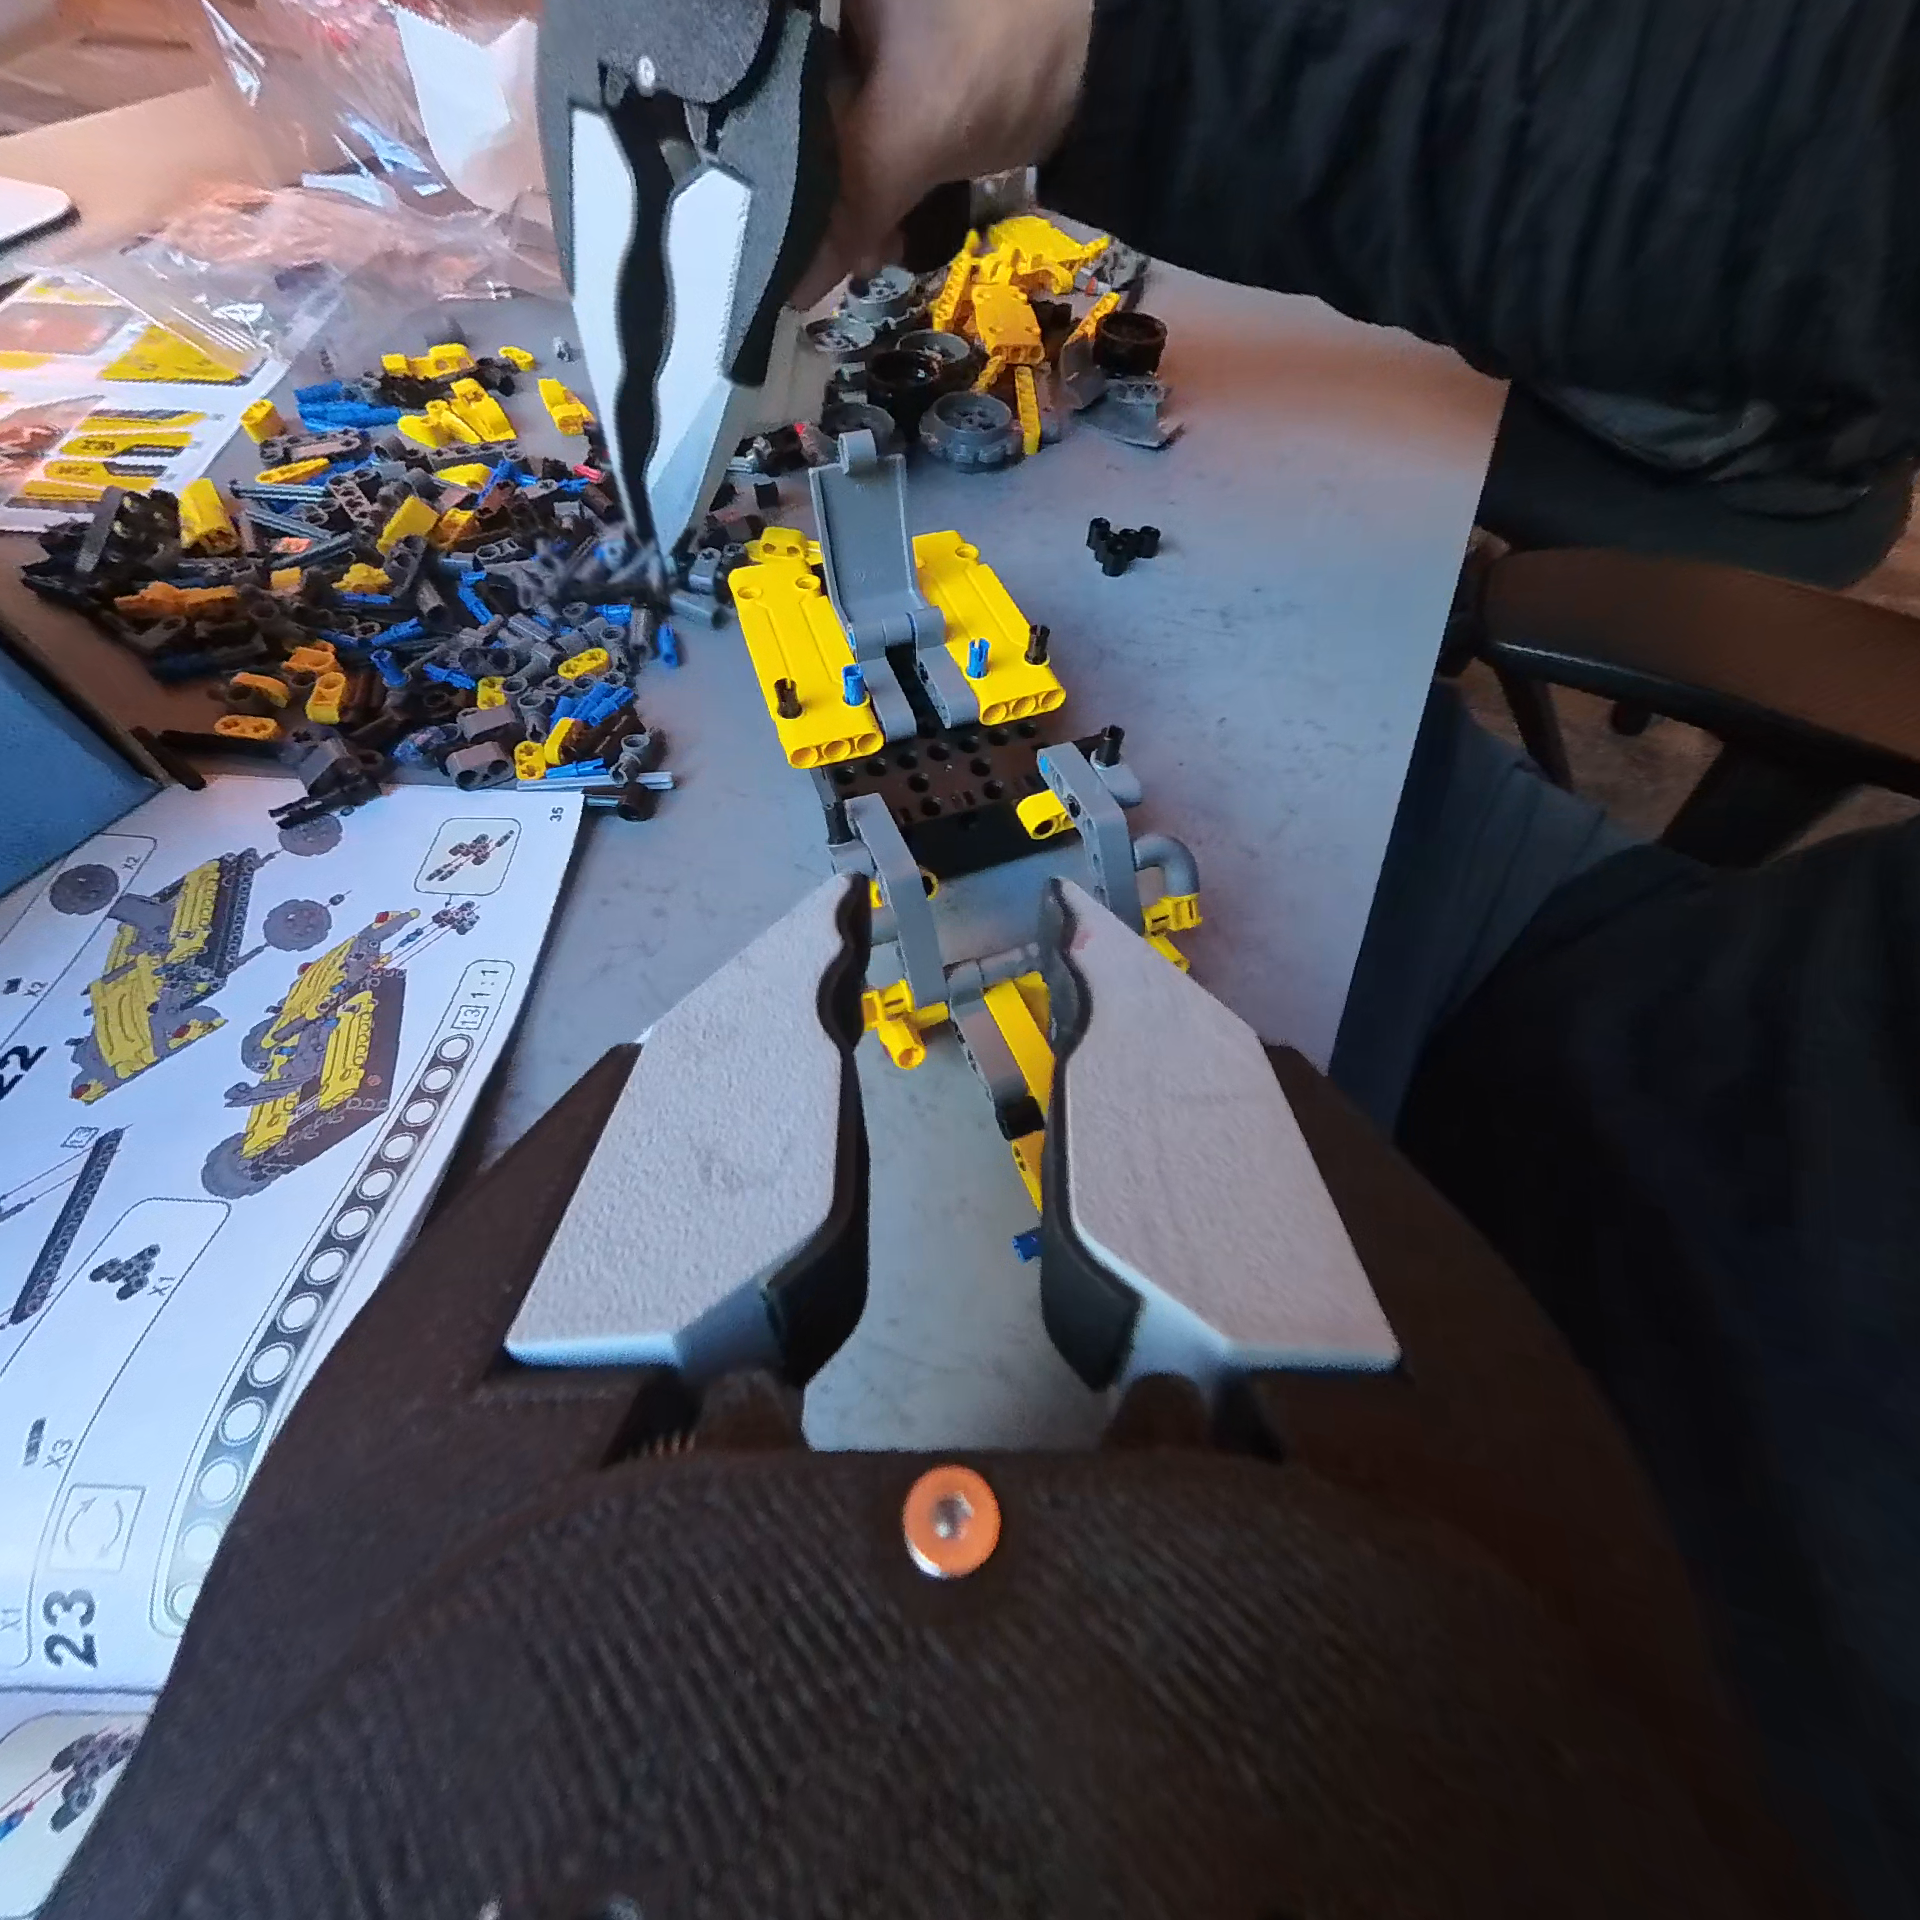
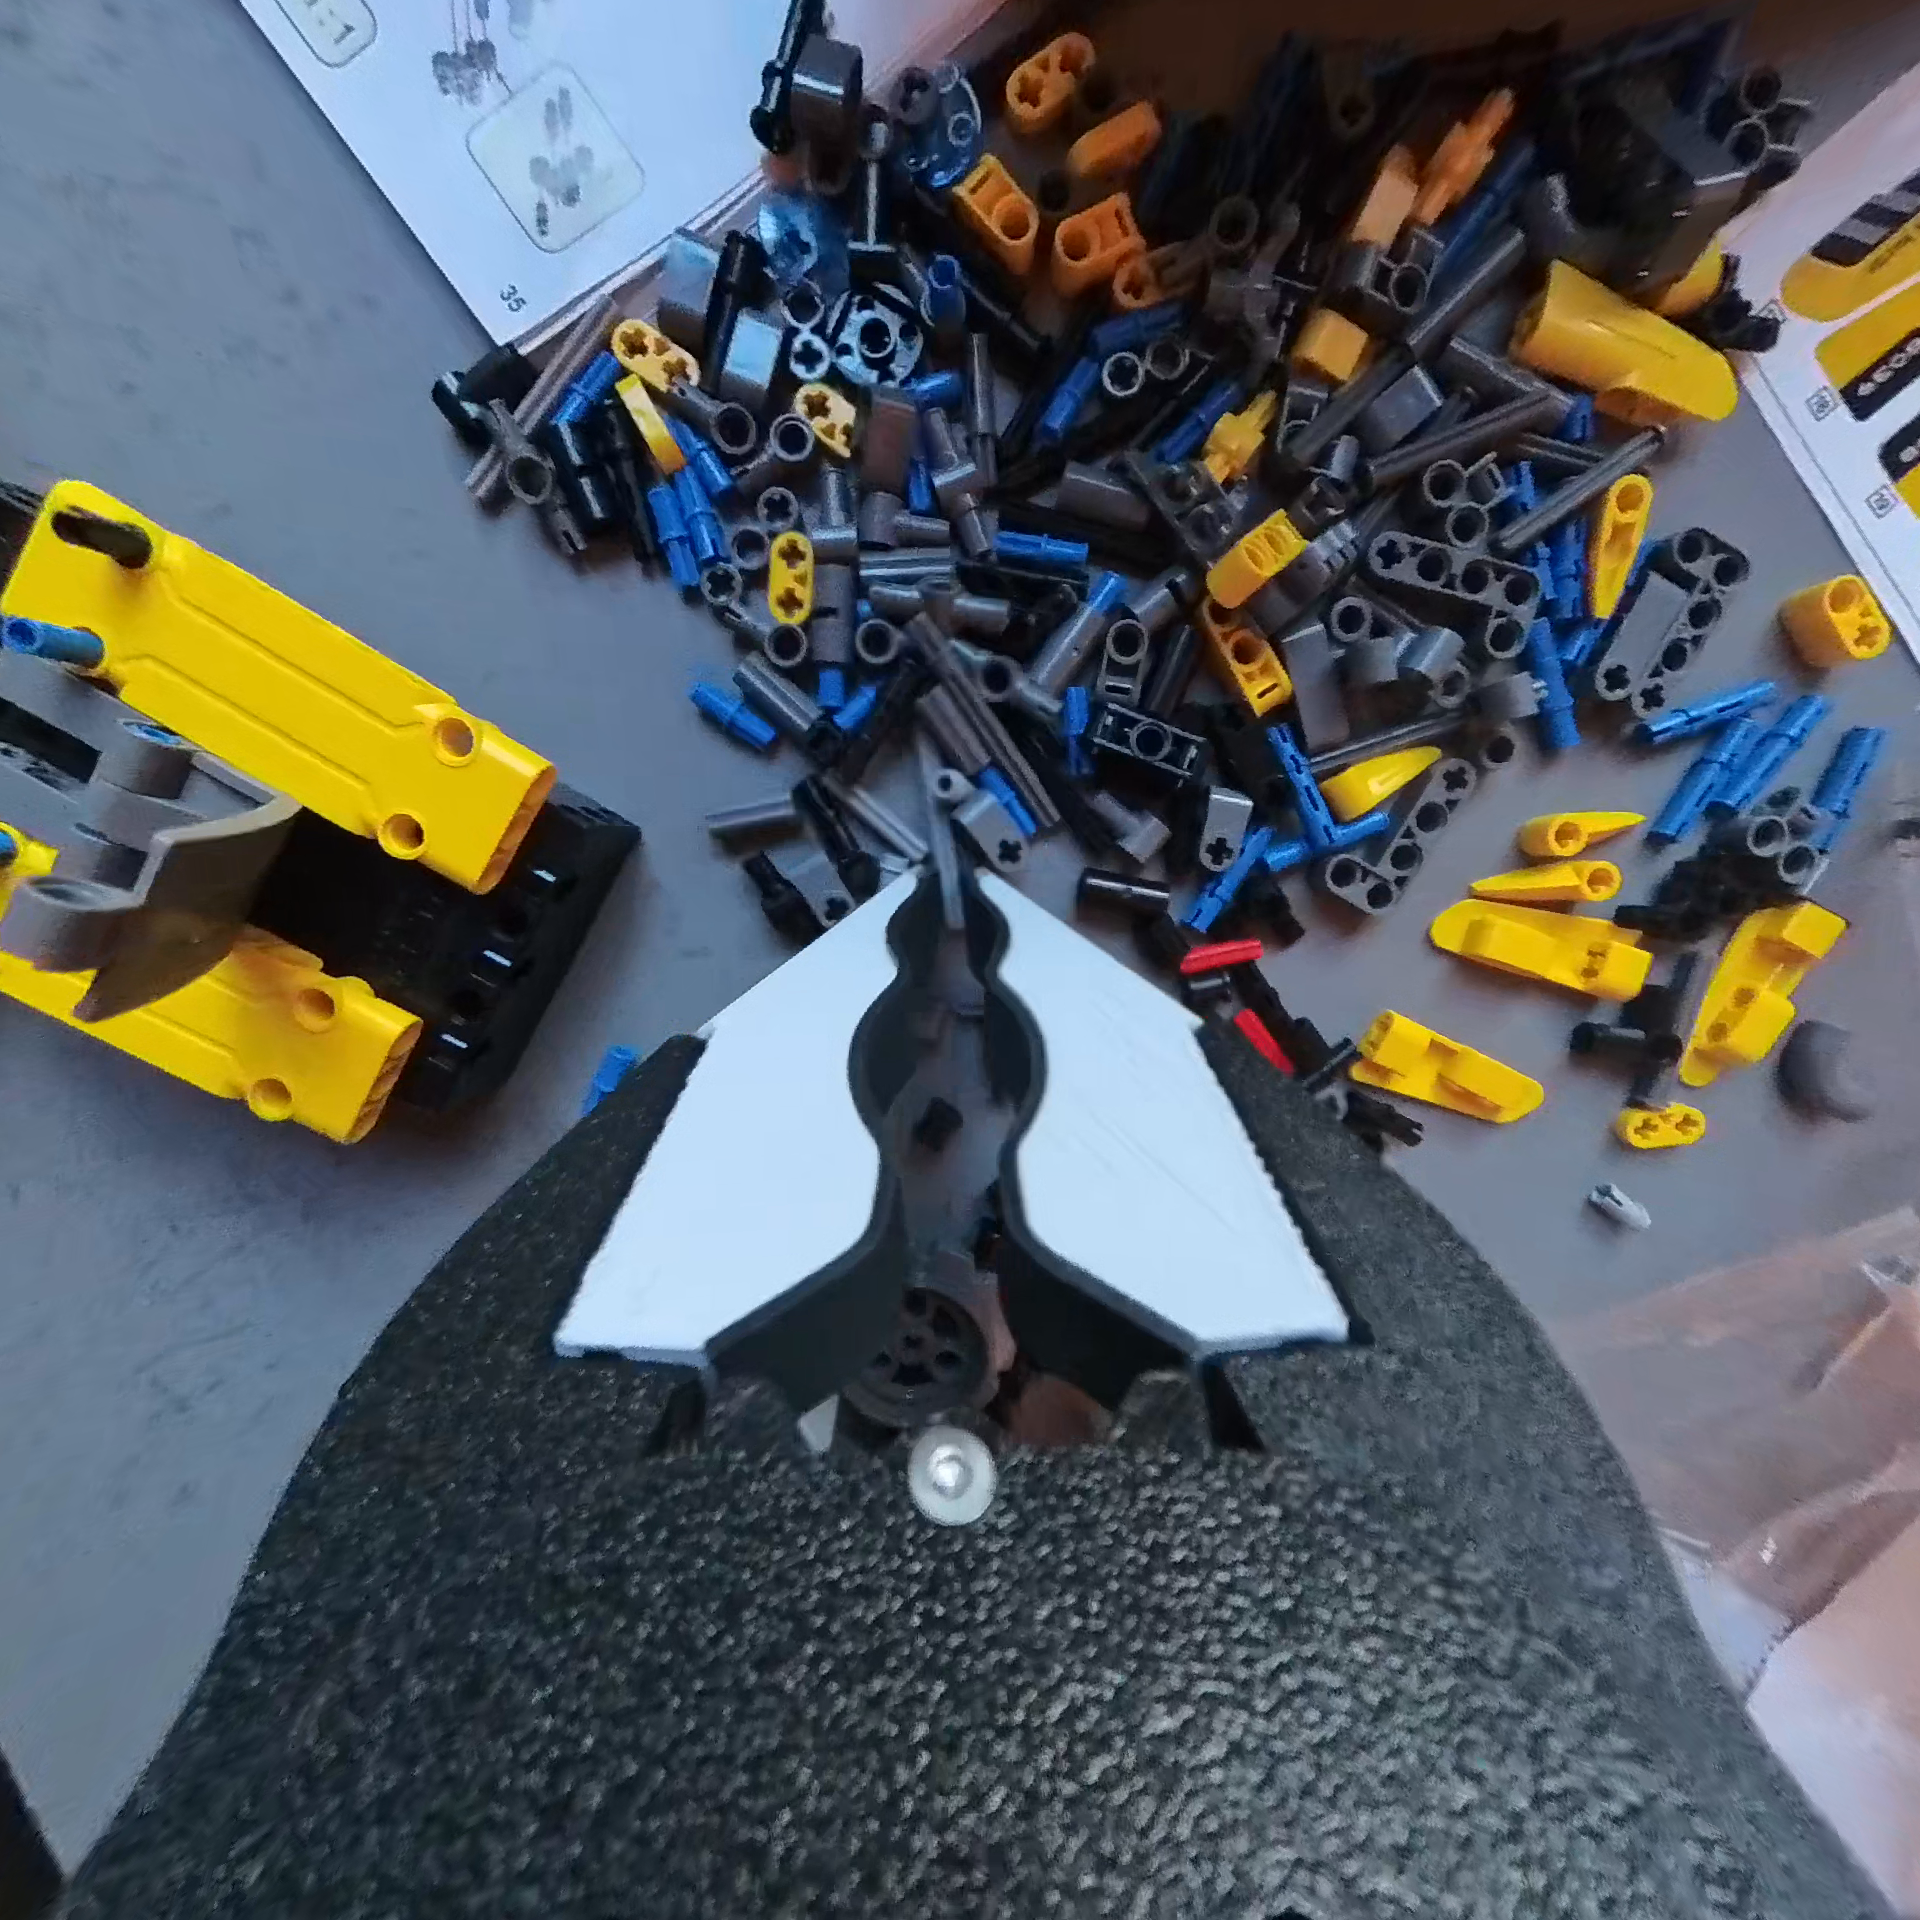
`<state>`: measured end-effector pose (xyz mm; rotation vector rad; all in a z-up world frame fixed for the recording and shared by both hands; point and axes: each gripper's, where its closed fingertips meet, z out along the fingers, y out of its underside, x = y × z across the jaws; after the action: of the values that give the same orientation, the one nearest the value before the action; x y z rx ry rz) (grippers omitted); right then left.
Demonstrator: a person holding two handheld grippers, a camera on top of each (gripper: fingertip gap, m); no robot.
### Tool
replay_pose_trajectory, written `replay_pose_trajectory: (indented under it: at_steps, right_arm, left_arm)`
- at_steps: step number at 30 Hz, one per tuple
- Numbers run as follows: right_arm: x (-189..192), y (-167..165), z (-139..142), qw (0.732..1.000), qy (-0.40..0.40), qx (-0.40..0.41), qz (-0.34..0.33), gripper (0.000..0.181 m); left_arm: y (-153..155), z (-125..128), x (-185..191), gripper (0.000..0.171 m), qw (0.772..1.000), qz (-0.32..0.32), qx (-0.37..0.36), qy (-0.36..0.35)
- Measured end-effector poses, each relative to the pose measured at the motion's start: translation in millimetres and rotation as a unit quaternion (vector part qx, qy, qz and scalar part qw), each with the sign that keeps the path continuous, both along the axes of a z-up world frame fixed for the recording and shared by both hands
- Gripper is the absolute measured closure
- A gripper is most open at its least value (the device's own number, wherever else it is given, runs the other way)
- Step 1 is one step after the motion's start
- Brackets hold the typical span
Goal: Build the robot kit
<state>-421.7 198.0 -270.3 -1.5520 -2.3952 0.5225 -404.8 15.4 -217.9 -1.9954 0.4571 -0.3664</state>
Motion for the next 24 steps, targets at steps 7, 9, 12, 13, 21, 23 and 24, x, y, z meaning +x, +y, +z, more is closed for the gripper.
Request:
replay_pose_trajectory:
  at_steps: [7, 9, 12, 13, 21, 23, 24]
  right_arm:
    - [3.2, -0.1, 1.2, 1.000, -0.006, 0.009, -0.004, 0.178]
    - [5.3, 0.9, 3.3, 1.000, 0.000, 0.009, -0.013, 0.178]
    - [8.9, 1.7, 10.7, 0.999, 0.014, 0.007, -0.029, 0.178]
    - [10.1, 3.0, 13.9, 0.999, 0.020, 0.010, -0.035, 0.178]
    - [16.2, 1.8, 44.9, 0.992, 0.098, -0.001, -0.081, 0.178]
    - [17.3, -1.2, 49.6, 0.988, 0.125, -0.008, -0.094, 0.178]
    - [18.7, -2.3, 51.2, 0.986, 0.136, -0.009, -0.099, 0.178]
  left_arm:
    - [-4.7, 0.7, 0.4, 0.142, 1.000, -0.007, -0.007, -0.018]
    - [-6.8, -0.4, 1.1, 0.141, 1.000, -0.010, -0.011, -0.016]
    - [-10.3, -0.3, 1.3, 0.141, 1.000, -0.010, -0.008, -0.012]
    - [-11.1, -0.4, 1.7, 0.141, 1.000, -0.012, -0.008, -0.011]
    - [-13.1, -3.2, 3.5, 0.141, 1.000, -0.016, -0.016, -0.005]
    - [-13.3, -3.4, 3.5, 0.141, 1.000, -0.016, -0.016, -0.003]
    - [-13.4, -3.6, 3.6, 0.141, 1.000, -0.016, -0.017, -0.003]
